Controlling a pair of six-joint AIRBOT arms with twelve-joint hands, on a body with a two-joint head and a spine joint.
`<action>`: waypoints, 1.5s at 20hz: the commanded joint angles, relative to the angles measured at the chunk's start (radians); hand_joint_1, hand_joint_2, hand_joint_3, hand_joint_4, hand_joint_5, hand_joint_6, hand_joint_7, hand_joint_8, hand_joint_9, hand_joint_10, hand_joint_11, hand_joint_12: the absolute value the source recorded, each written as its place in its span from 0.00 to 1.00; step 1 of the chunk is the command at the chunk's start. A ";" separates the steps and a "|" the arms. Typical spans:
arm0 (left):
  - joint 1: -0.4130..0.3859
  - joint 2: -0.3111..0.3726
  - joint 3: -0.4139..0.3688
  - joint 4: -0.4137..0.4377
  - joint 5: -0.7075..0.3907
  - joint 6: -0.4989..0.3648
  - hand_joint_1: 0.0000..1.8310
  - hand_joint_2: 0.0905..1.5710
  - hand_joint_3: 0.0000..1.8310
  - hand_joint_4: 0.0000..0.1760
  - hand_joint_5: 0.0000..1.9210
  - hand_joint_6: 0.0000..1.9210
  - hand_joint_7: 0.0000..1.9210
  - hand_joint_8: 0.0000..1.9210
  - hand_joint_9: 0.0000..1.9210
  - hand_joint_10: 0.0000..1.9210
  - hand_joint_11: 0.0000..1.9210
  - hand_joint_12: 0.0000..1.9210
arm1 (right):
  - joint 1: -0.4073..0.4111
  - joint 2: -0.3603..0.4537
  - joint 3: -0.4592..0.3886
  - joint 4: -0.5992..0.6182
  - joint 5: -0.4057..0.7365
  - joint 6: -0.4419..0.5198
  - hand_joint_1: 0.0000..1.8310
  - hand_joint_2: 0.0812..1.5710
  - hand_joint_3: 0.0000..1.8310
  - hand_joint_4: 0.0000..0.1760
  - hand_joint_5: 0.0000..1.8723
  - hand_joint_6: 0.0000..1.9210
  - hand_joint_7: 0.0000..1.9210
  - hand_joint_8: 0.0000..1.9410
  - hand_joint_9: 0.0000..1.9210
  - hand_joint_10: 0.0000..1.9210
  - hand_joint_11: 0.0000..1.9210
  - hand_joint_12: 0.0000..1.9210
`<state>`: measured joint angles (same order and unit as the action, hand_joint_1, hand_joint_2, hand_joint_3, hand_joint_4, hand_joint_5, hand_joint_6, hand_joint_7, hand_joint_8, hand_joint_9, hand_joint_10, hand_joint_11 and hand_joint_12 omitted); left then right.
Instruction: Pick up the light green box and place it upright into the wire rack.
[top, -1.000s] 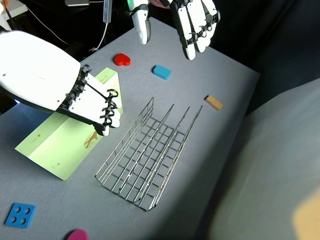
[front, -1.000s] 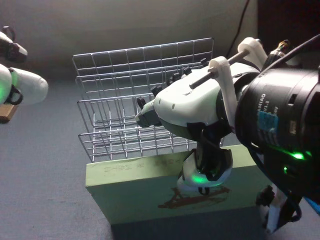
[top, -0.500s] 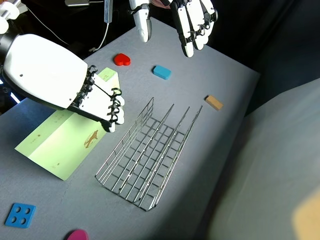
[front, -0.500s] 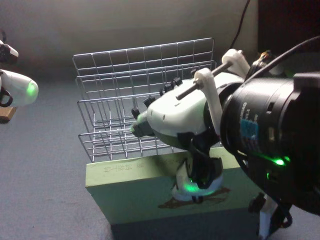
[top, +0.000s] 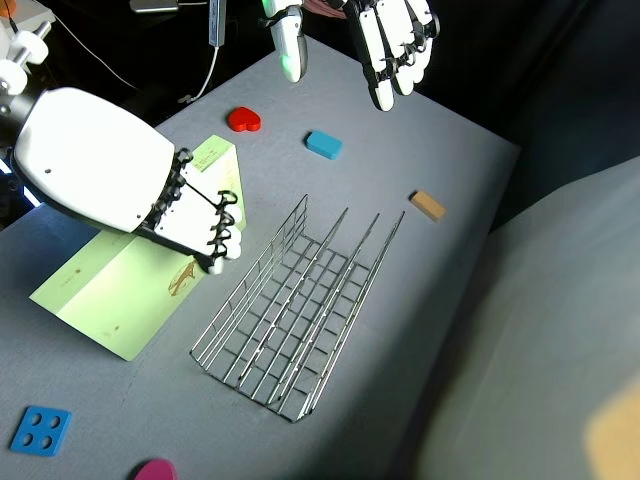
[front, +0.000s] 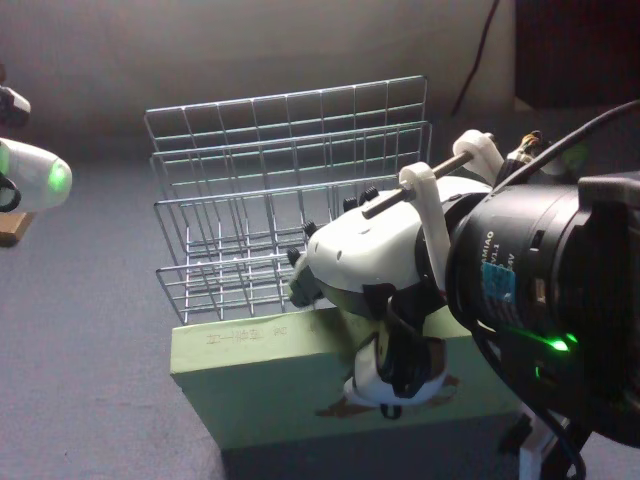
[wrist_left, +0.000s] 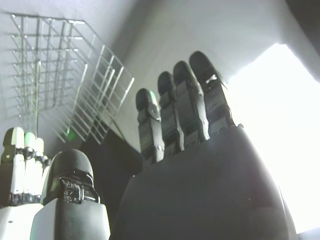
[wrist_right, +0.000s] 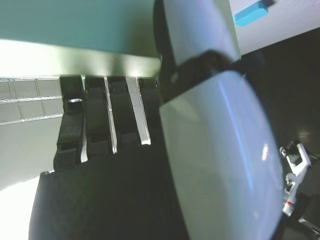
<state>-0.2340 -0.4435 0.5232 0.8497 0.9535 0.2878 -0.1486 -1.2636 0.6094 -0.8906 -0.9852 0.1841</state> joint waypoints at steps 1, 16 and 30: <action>-0.014 0.007 0.000 0.065 -0.052 0.003 0.07 0.74 0.00 0.48 0.21 0.01 0.19 0.00 0.16 0.01 0.00 0.41 | 0.006 -0.001 -0.001 -0.063 0.026 0.010 0.56 0.71 0.00 0.00 0.31 0.02 0.31 0.01 0.27 0.02 0.07 0.62; -0.016 0.007 -0.001 0.051 -0.048 0.003 0.08 0.76 0.00 0.47 0.21 0.00 0.19 0.00 0.16 0.00 0.00 0.40 | 0.094 0.047 -0.022 -0.064 0.043 -0.040 0.68 0.70 0.00 0.00 0.52 0.43 0.51 0.62 0.44 0.68 0.37 0.82; -0.054 0.007 0.007 0.101 -0.013 0.004 0.08 0.75 0.00 0.48 0.21 0.00 0.19 0.00 0.17 0.00 0.00 0.42 | 0.286 0.044 0.027 -0.128 0.068 -0.167 0.68 0.70 0.00 0.00 0.51 0.45 0.51 0.62 0.42 0.66 0.36 0.82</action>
<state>-0.2722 -0.4381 0.5293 0.8783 0.9974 0.2882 0.1215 -1.2198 0.6353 -0.9344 -0.9649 0.0216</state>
